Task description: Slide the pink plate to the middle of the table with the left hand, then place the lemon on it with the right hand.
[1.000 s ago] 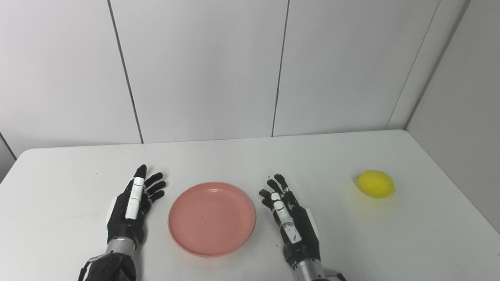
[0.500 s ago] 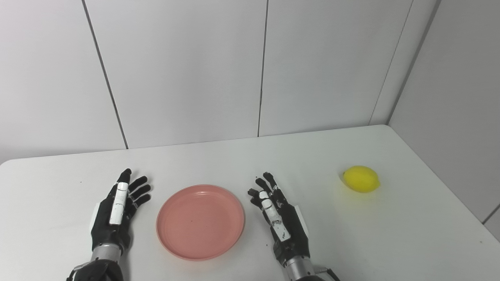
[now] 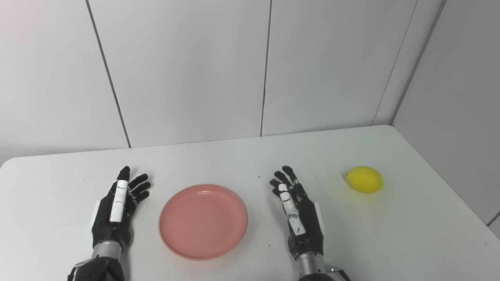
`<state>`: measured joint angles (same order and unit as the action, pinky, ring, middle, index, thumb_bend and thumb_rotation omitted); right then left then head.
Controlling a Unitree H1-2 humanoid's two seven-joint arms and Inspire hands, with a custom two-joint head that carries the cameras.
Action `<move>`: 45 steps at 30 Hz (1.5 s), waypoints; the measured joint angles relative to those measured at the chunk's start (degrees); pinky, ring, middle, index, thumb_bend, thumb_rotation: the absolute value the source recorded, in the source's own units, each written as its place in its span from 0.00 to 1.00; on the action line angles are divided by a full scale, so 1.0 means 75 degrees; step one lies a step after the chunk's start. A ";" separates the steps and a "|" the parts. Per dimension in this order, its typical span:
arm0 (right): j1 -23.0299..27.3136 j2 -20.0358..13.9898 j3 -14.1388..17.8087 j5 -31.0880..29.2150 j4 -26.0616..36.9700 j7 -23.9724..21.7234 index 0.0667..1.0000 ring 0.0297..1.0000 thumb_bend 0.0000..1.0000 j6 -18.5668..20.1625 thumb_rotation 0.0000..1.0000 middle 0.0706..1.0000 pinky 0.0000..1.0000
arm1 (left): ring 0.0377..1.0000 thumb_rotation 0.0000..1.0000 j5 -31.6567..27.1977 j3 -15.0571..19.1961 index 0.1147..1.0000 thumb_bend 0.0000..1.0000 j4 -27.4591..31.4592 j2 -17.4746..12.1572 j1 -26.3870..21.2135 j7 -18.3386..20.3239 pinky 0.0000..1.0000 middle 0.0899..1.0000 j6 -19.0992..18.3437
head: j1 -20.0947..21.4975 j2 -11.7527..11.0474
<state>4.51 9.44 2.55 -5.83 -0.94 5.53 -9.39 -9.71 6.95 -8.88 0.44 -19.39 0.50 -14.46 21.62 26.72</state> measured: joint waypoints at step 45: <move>0.1317 -0.3008 -0.0615 0.7803 0.0748 0.1502 0.69 0.66 0.72 0.1081 0.81 0.66 0.70 | 0.74 0.82 0.0001 -0.0024 0.88 0.88 -0.0273 0.0056 -0.0052 0.0016 0.80 0.70 0.0444 | 0.0199 -0.0129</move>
<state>14.39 -13.13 -2.07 52.69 4.67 16.79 -1.28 -9.70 6.77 -10.93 0.86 -19.79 0.62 -11.13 23.12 25.75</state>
